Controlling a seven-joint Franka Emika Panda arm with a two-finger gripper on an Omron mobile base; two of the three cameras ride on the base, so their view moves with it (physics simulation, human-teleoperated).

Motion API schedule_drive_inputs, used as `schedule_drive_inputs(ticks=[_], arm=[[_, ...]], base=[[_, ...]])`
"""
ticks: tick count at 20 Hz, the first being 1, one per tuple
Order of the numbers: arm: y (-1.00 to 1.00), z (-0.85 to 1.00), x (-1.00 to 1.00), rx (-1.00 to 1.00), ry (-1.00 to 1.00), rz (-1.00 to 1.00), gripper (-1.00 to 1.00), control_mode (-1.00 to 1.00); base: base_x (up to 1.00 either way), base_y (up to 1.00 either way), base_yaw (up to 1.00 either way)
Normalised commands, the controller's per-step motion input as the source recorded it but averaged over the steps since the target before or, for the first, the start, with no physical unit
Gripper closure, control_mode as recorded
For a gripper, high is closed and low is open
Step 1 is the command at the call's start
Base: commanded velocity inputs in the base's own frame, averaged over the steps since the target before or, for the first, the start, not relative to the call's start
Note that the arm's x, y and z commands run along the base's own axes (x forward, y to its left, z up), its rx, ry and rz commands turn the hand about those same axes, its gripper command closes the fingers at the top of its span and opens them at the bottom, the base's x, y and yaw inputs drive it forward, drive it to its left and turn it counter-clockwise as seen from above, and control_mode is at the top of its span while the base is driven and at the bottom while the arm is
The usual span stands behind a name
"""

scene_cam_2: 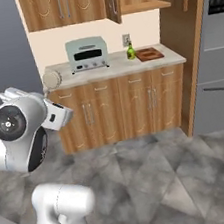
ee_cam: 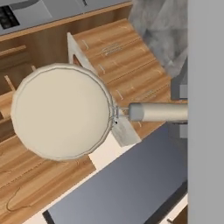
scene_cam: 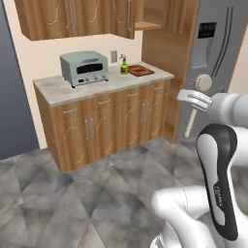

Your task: Grab the spray bottle from the cabinet, then place it next to the cutting board for sanitizing. Then grab the dish brush from the countertop next to the sink and place it next to the cutting board.

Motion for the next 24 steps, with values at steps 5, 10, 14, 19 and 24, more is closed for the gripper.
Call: schedule_drive_inputs(ticks=[5, 10, 14, 19, 24], arm=[[0.0, 0.0, 0.0, 0.0, 0.0, 0.0, 1.0, 1.0], [0.0, 0.0, 0.0, 0.0, 0.0, 0.0, 1.0, 1.0], [0.0, 0.0, 0.0, 0.0, 0.0, 0.0, 1.0, 1.0], [0.0, 0.0, 0.0, 0.0, 0.0, 0.0, 1.0, 1.0], [0.0, 0.0, 0.0, 0.0, 0.0, 0.0, 1.0, 1.0]], base=[[1.0, -0.74, -0.06], [1.0, -1.0, 0.06], [1.0, -0.84, 0.21], [1.0, -0.58, 0.25], [1.0, -0.2, 0.32]])
